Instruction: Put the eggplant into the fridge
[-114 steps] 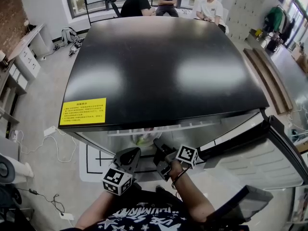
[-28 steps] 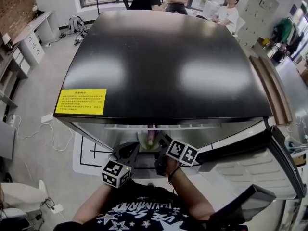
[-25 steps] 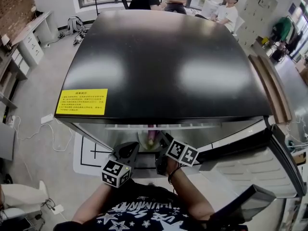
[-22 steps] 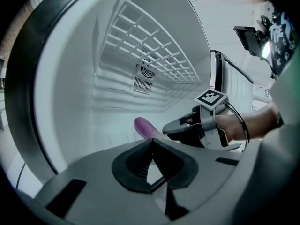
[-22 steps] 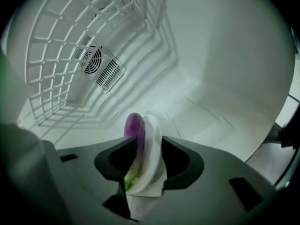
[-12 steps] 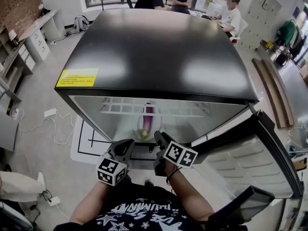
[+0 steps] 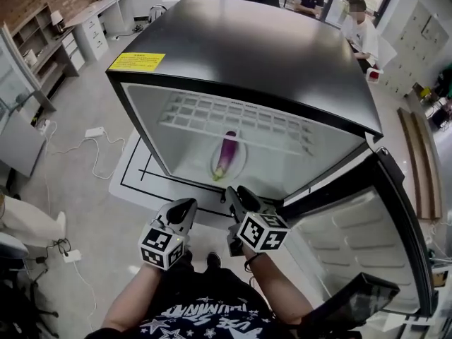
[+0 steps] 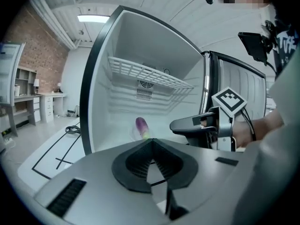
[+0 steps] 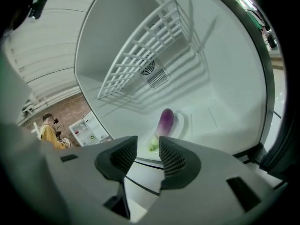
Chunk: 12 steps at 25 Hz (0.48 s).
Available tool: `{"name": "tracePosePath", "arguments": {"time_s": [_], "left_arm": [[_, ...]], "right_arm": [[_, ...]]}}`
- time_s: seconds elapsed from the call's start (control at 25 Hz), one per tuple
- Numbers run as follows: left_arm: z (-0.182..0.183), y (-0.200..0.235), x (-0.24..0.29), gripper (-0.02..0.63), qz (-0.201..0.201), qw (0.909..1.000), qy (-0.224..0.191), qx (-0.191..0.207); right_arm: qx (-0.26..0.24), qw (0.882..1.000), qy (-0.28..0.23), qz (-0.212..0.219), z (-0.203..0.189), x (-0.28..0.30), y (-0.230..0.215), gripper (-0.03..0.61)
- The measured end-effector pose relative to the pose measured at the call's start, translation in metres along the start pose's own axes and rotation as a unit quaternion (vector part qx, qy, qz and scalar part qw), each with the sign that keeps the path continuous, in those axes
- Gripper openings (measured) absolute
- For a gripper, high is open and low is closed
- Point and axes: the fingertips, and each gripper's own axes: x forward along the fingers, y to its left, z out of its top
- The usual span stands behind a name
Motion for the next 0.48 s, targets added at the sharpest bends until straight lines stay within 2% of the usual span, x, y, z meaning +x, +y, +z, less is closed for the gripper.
{"name": "tracePosePath", "arguments": {"time_s": [0.16,0.4,0.44,0.48], "left_arm": [[-0.004,0.003,-0.018,0.009,0.023,0.9996,-0.006,-0.012],[-0.021,-0.001,-0.040,0.009,0.023,0.9993,-0.015,-0.024],[-0.025,-0.003,-0.046,0.009,0.022,0.9993,-0.016,-0.025],[-0.030,-0.005,-0.053,0.009,0.021,0.9993,-0.018,-0.027]], "right_arm": [[0.014,0.998,0.038,0.043,-0.023,0.005,0.027,0.150],[0.017,0.993,0.052,0.101,-0.057,-0.006,0.066,0.149],[0.011,0.993,0.055,0.107,-0.064,-0.009,0.072,0.141],[0.001,0.992,0.058,0.109,-0.071,-0.013,0.079,0.107]]}}
